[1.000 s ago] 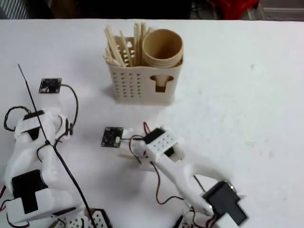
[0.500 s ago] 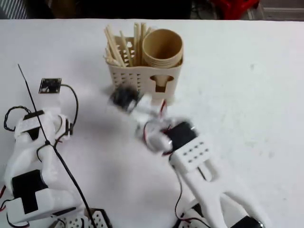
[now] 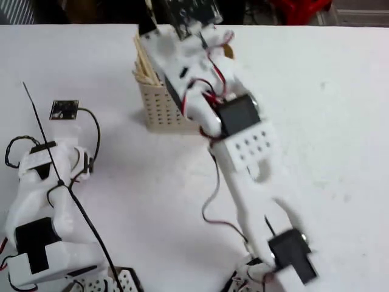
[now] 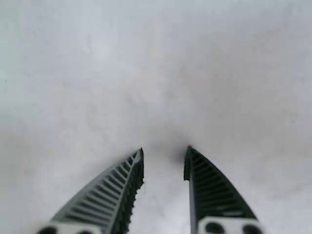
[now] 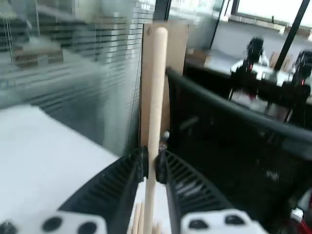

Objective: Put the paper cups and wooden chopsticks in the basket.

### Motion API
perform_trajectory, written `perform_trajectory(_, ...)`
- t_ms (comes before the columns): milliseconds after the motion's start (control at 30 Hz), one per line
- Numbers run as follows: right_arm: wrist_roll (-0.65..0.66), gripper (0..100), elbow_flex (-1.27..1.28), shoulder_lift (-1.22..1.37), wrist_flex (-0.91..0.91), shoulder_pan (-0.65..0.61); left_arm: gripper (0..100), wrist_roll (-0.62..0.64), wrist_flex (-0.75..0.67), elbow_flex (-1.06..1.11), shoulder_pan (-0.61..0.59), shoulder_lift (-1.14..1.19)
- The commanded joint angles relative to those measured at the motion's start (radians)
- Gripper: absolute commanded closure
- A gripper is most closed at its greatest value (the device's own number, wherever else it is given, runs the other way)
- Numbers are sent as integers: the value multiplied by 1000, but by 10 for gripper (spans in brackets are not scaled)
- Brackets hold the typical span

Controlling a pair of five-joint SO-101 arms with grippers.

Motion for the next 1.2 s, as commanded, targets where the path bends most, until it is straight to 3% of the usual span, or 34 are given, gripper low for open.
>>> perform_trajectory(0,-5,981,-130,81,-61,13,849,-11,-15,-5,12,-1)
perform_trajectory(267,-3,973,-155,163,-56,42,849,-11,-15,-6,12,1)
perform_trajectory(433,-11,834,-155,157,56,47,849,-11,-15,-8,12,2)
perform_trajectory(567,-3,839,-163,154,139,47,849,-11,-15,-8,12,2)
perform_trajectory(733,0,896,-166,4,472,65,849,-11,-15,-8,12,2)
perform_trajectory(900,61,884,-180,-133,771,160,849,-11,-15,-8,13,2)
perform_trajectory(1067,61,765,-180,-27,862,323,849,-11,-15,-8,13,2)
perform_trajectory(1167,71,717,-186,65,849,343,849,-11,-15,-8,13,2)
